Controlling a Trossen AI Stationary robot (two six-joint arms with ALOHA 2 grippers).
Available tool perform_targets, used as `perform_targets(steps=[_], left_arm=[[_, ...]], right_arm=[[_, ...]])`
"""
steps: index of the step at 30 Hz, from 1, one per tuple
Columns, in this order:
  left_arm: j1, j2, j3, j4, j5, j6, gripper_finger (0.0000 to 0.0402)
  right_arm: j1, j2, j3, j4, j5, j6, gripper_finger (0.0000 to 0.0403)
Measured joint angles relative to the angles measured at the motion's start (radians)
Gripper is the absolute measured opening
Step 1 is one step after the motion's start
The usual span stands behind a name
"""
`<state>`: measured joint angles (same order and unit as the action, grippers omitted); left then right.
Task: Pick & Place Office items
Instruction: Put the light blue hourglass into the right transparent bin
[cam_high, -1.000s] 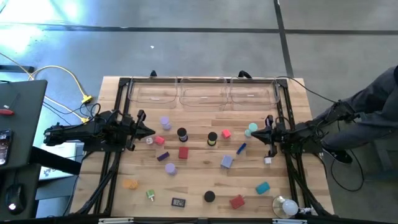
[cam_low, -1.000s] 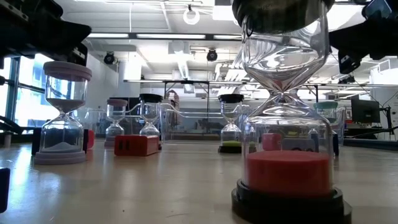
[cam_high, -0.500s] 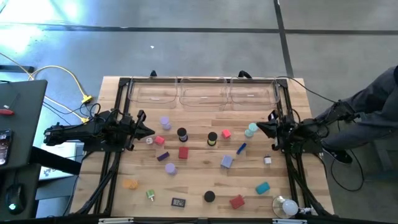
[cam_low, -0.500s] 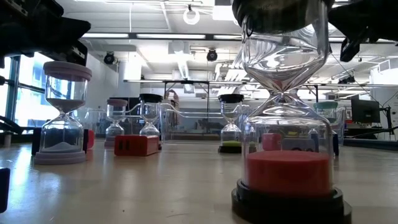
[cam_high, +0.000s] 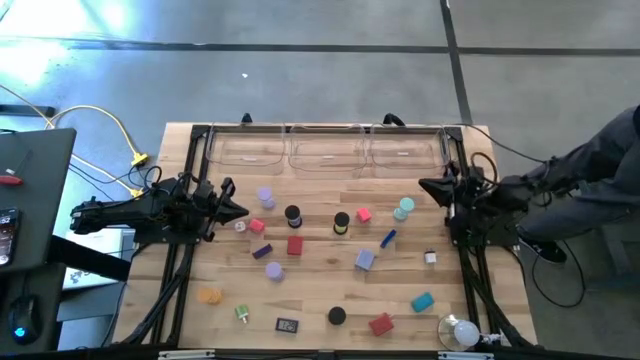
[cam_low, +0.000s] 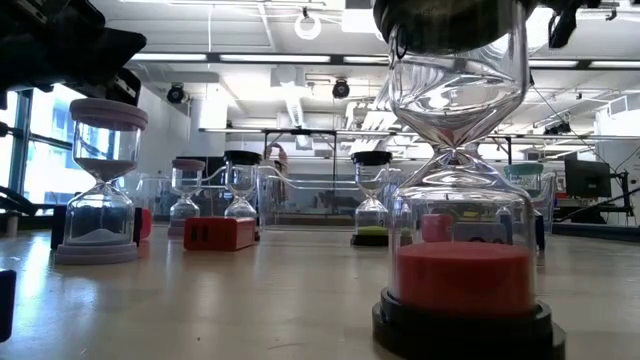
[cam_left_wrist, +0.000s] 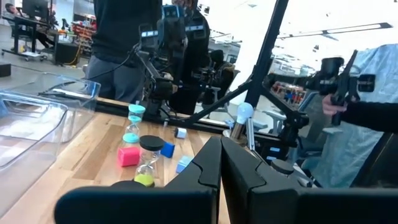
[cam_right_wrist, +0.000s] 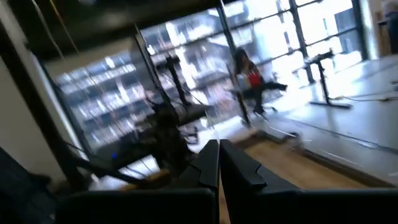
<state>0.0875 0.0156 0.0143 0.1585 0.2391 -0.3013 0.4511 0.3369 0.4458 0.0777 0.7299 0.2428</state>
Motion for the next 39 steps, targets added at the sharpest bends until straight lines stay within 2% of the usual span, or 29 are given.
perform_targets(steps=[3, 8, 13, 19, 22, 26, 35, 39], left_arm=[[0.0, 0.0, 0.0, 0.001, -0.012, 0.0, 0.0001], [0.0, 0.0, 0.0, 0.003, -0.012, 0.001, 0.0001], [0.0, 0.0, 0.0, 0.003, -0.012, 0.001, 0.0001], [0.0, 0.0, 0.0, 0.003, -0.012, 0.001, 0.0001], [0.0, 0.0, 0.0, 0.003, -0.012, 0.002, 0.0001], [0.0, 0.0, 0.0, 0.003, -0.006, -0.006, 0.0001], [-0.001, 0.0, 0.0, 0.003, -0.005, -0.082, 0.0001], [-0.001, 0.0, 0.0, 0.003, -0.005, -0.114, 0.0001]], right_arm=[[0.0, 0.085, 0.161, -0.235, 0.01, 0.086, 0.0002], [0.0, 0.206, 0.423, -0.623, -0.024, 0.366, 0.0002], [-0.013, 0.317, 0.609, -0.891, -0.181, 0.535, 0.0002], [-0.084, 0.429, 0.743, -1.123, -0.377, 0.647, 0.0002], [-0.132, 0.483, 0.768, -1.177, -0.395, 0.547, 0.0002], [-0.189, 0.529, 0.771, -1.138, -0.401, 0.364, 0.0002], [-0.369, 0.627, 0.771, -1.146, -0.416, 0.383, 0.0002], [-0.428, 0.658, 0.771, -1.146, -0.459, 0.39, 0.001]])
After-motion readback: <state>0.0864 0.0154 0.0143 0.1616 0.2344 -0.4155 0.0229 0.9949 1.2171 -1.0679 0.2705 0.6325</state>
